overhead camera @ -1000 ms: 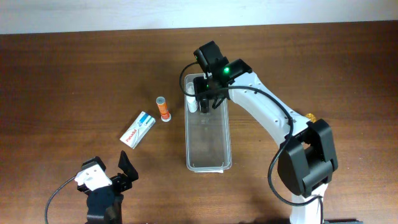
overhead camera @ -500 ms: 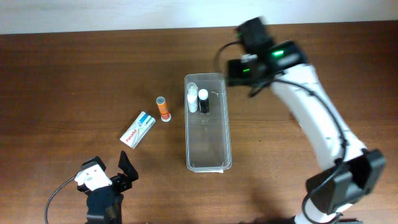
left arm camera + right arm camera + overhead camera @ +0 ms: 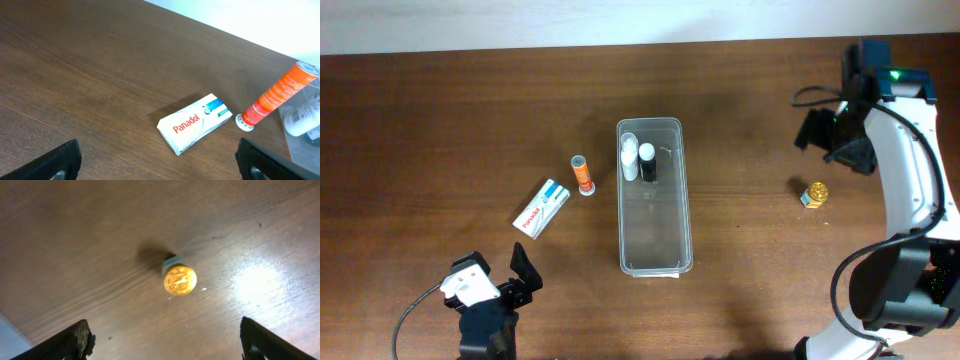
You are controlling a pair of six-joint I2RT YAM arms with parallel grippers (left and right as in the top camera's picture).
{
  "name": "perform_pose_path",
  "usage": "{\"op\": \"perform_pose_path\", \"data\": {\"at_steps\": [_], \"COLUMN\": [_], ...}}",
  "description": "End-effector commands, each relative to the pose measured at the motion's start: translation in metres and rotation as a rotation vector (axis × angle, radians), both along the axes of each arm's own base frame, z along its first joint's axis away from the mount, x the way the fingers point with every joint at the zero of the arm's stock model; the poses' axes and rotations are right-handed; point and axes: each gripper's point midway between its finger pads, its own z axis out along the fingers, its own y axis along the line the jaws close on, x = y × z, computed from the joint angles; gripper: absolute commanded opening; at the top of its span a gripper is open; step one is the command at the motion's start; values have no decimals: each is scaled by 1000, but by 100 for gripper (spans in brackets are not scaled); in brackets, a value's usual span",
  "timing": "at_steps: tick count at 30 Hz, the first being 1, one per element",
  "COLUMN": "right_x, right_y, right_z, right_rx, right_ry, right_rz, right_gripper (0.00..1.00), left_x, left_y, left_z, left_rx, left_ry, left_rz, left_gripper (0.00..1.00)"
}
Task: Pack container
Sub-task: 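Release the dark bottle and move right gripper to the balm jar, then grasp the gold-lidded balm jar with the right gripper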
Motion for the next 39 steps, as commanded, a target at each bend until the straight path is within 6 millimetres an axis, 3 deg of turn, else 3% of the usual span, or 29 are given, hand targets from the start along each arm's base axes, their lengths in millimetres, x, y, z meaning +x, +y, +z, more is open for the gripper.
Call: {"op": "perform_pose_path", "data": {"at_steps": [1, 9, 14, 17, 28, 33, 39], "right_x": [-9, -17, -23, -23, -24, -28, -19], "right_y": [-6, 15, 12, 8, 0, -16, -20], "right_z": [-26, -78, -94, -97, -98, -97, -100], "right_rx": [25, 137, 135, 109, 62, -30, -49], "right_ry": [37, 44, 52, 49, 57, 78, 53], "right_rz": [-26, 13, 4, 0, -5, -15, 6], "right_gripper": [88, 79, 75, 67, 70, 71, 74], "left_x": [0, 0, 0, 0, 0, 0, 0], "left_y": [0, 0, 0, 0, 0, 0, 0], "left_z": [0, 0, 0, 0, 0, 0, 0], "left_rx": [6, 6, 6, 6, 6, 6, 6], "left_ry": [-3, -3, -3, -3, -3, -3, -3], "left_rz": [-5, -5, -5, -5, -5, -5, -5], "left_gripper": [99, 99, 99, 99, 99, 99, 99]}}
